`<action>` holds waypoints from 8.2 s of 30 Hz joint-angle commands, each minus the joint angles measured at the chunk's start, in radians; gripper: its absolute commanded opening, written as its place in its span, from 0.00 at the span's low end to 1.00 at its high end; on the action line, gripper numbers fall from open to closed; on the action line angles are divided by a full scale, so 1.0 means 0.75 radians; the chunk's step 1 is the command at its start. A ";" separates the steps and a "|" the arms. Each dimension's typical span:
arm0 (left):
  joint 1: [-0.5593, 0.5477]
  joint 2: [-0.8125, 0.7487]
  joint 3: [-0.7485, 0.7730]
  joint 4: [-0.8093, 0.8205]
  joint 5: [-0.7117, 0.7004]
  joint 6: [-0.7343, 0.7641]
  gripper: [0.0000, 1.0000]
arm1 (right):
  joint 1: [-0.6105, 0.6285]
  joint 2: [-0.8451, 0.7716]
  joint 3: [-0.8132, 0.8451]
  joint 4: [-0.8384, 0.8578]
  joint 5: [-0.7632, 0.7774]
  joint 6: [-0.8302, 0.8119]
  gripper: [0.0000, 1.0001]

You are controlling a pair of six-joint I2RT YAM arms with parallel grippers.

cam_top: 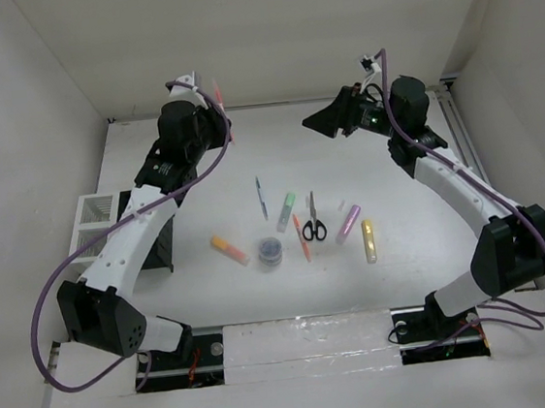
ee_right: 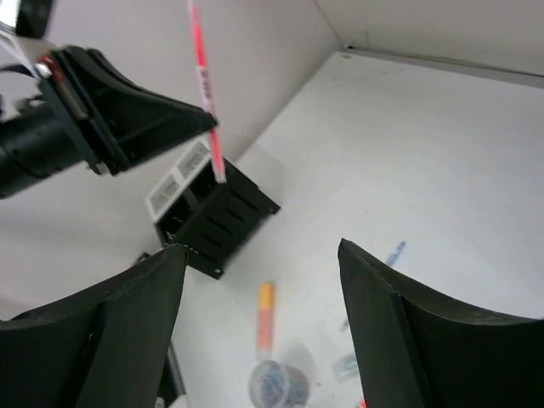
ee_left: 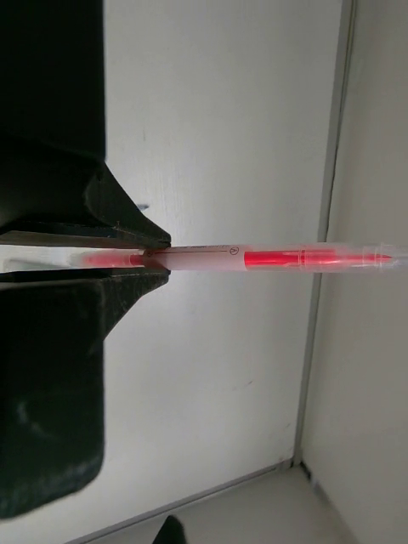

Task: Sort the stationery into containers
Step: Place the stationery into the container, then grab a piece of stationery with the left arm, then grab a piece of stationery with the right arm

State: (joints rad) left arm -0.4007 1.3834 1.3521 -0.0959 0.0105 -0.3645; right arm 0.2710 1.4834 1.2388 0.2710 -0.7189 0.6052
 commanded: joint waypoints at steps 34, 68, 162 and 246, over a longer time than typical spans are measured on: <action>0.287 -0.159 -0.426 -0.124 -1.323 -0.349 0.00 | 0.616 -0.358 -0.363 0.201 0.419 -0.617 0.78; 0.232 0.192 -0.441 -0.364 -1.501 -0.661 0.00 | 0.631 -0.264 -0.508 0.485 0.312 -0.578 0.79; -0.247 0.929 0.077 -0.484 -0.321 -0.306 0.26 | 0.387 -0.581 -0.328 -0.779 1.396 -0.247 1.00; -0.294 -0.458 -0.510 -0.445 -0.270 -0.050 0.00 | 0.422 0.450 -0.210 -0.789 1.689 0.332 0.58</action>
State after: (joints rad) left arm -0.6159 1.0451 0.9749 -0.4530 -0.1967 -0.4152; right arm 0.5949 1.8091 1.0985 -0.3752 0.5602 0.8429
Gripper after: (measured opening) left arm 0.036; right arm 0.587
